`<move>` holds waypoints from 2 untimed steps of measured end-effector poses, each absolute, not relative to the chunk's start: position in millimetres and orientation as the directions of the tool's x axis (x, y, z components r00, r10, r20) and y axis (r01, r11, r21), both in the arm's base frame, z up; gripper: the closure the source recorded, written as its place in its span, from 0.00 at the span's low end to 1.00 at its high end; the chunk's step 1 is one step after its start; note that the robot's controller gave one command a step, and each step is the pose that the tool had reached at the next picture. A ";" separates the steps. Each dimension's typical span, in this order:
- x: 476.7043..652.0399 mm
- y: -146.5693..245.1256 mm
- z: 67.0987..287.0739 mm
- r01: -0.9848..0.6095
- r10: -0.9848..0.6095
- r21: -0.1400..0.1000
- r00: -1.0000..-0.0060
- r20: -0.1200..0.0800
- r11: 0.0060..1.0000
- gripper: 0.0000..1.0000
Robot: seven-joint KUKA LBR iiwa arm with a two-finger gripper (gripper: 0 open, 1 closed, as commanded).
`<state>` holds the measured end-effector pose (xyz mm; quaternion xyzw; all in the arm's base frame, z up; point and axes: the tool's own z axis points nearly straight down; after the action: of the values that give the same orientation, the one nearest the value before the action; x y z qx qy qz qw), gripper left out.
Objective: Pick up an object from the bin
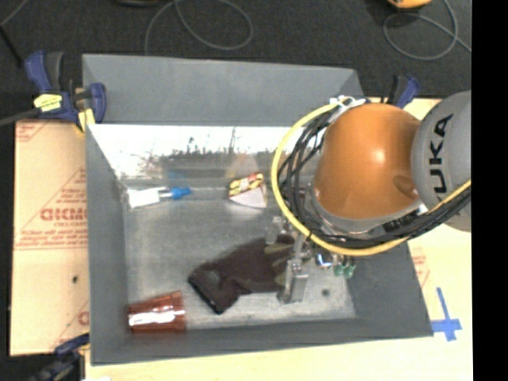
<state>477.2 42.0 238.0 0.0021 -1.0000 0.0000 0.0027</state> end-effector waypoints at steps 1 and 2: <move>478.8 41.9 241.9 -0.002 -0.002 0.001 -1.000 -0.003 1.000 0.00; 492.4 45.8 178.4 -0.052 -0.052 0.000 -0.999 -0.007 0.999 0.00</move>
Offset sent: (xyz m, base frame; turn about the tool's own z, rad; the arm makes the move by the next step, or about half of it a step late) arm 0.0321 0.0123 -0.1680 -0.1365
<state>492.4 45.8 178.4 0.0263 -0.9996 0.0000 -0.0035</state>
